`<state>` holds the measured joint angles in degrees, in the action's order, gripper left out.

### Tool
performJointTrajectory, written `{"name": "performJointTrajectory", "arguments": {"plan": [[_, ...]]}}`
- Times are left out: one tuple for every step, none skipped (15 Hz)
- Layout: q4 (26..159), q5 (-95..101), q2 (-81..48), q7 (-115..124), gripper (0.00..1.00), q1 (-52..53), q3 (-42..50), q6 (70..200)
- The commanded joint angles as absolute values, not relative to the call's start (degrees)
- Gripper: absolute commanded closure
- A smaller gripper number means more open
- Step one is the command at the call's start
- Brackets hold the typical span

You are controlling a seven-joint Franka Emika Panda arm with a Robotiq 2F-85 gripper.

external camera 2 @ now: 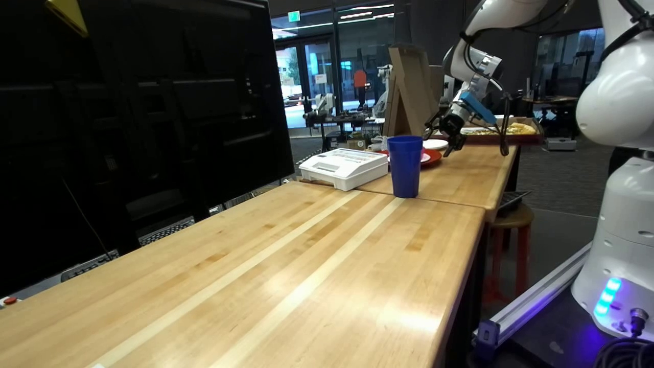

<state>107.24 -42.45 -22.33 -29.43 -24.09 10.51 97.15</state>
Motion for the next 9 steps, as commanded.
{"name": "performJointTrajectory", "arguments": {"plan": [[108.40, -44.33, -22.35, -30.57, 0.00, -24.41, 11.11, 97.81], [108.49, -44.39, -22.42, -30.67, 0.00, -24.59, 11.33, 97.87], [108.53, -44.32, -22.48, -30.72, 0.00, -24.74, 11.56, 97.94], [108.62, -44.29, -22.45, -30.72, 0.00, -24.86, 11.80, 98.07], [108.68, -44.17, -22.37, -30.73, 0.00, -25.06, 12.12, 98.18], [108.73, -44.16, -22.29, -30.70, 0.00, -25.21, 12.36, 98.32], [108.73, -44.23, -22.18, -30.90, 0.00, -25.47, 12.55, 98.24], [108.75, -44.31, -22.14, -31.00, 0.00, -25.61, 12.69, 98.30], [108.87, -44.50, -22.08, -31.22, 0.00, -25.71, 12.71, 98.39]]}}
